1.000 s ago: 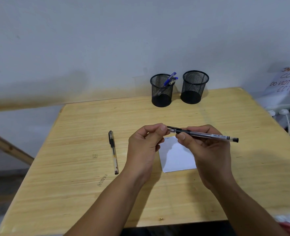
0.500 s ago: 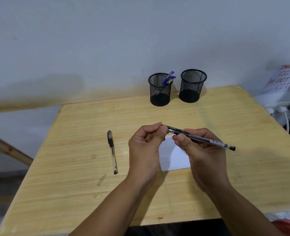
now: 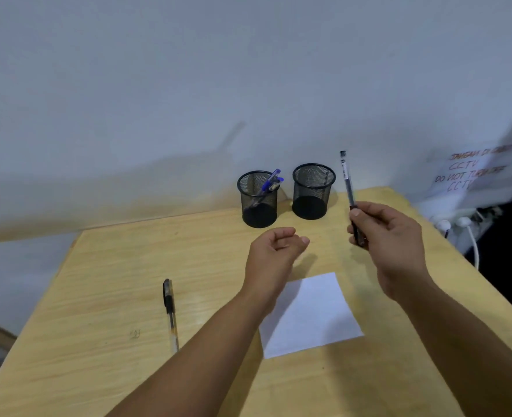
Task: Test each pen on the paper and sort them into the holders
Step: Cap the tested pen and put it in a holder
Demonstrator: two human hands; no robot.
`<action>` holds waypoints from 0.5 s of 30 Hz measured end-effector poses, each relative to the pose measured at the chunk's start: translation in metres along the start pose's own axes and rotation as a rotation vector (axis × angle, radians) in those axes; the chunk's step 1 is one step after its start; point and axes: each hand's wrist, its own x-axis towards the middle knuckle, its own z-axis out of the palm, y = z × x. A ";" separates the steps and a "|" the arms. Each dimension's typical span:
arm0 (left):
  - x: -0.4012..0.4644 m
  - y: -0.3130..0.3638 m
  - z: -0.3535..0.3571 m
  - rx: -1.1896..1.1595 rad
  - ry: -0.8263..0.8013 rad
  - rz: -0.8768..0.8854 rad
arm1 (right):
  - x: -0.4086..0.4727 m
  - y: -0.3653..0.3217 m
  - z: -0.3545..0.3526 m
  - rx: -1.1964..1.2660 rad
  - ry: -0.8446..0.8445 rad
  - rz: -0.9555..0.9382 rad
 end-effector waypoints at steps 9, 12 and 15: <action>0.096 0.007 0.043 0.449 0.103 0.133 | 0.104 -0.033 -0.008 -0.825 -0.090 -0.361; 0.113 0.005 0.055 0.506 0.152 0.150 | 0.125 -0.032 0.005 -0.923 -0.161 -0.388; 0.121 0.006 0.063 0.512 0.183 0.170 | 0.137 -0.028 0.021 -0.981 -0.224 -0.411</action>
